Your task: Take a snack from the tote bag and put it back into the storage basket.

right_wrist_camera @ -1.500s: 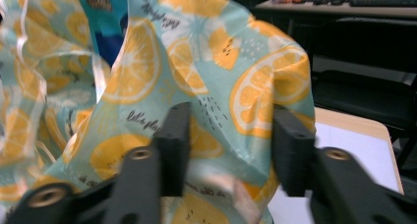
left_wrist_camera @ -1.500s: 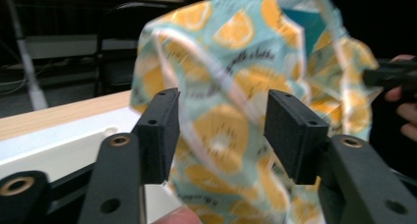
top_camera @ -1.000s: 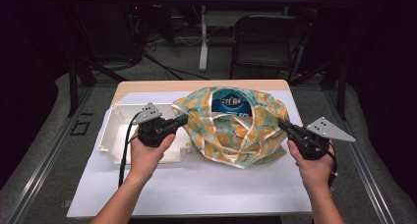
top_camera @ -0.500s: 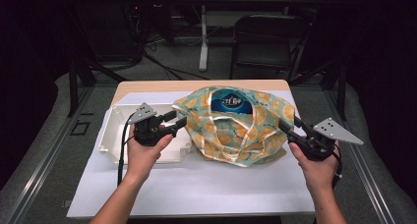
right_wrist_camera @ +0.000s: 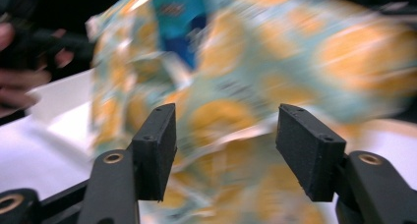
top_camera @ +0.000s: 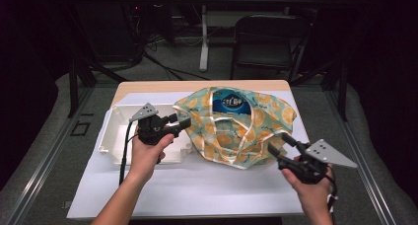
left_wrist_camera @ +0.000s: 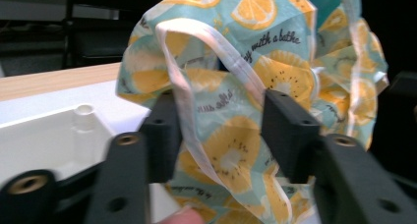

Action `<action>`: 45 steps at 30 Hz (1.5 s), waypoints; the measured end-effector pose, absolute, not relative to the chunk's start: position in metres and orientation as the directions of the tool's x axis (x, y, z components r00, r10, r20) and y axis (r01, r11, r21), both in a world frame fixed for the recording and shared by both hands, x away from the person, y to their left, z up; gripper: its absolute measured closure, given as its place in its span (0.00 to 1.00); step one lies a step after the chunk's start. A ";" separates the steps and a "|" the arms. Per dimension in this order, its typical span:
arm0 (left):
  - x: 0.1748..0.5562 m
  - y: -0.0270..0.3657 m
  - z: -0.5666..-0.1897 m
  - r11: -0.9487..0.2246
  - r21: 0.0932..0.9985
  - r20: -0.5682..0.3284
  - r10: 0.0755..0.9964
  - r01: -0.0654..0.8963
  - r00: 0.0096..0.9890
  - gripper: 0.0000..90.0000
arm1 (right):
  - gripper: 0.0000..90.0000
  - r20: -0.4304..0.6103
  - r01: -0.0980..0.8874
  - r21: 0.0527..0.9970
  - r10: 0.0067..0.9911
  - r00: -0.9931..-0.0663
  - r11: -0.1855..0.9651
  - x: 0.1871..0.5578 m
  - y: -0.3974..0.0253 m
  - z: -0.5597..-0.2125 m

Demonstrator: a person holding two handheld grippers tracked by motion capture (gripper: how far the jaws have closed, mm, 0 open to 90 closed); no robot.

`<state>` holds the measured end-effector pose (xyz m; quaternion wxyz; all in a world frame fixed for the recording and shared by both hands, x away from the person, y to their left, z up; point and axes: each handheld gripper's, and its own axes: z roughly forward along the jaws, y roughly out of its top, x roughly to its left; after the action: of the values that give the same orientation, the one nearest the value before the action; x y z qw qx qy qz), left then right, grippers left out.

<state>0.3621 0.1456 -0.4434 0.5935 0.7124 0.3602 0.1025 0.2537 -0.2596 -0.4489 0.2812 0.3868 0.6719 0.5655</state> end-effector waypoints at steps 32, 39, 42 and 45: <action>0.346 0.136 -0.416 -0.186 0.945 -0.041 0.748 0.268 0.663 0.42 | 1.00 0.004 0.137 0.987 0.829 -0.559 0.087 0.292 -0.229 -0.421; 0.348 0.128 -0.407 -0.228 0.952 0.041 0.755 0.203 0.654 0.34 | 0.99 -0.005 0.109 0.991 0.828 -0.561 0.080 0.294 -0.233 -0.408; 0.351 0.122 -0.404 -0.258 0.949 0.077 0.750 0.183 0.657 0.34 | 0.99 -0.008 0.109 0.991 0.829 -0.560 0.083 0.295 -0.232 -0.407; 0.359 0.117 -0.397 -0.206 0.955 0.013 0.744 0.211 0.668 0.32 | 0.99 -0.014 0.108 0.990 0.830 -0.558 0.089 0.300 -0.231 -0.404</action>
<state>0.3587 0.1167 -0.3974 0.5402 0.7363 0.3245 0.2466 0.2997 -0.2314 -0.4045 0.3131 0.3507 0.6683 0.5765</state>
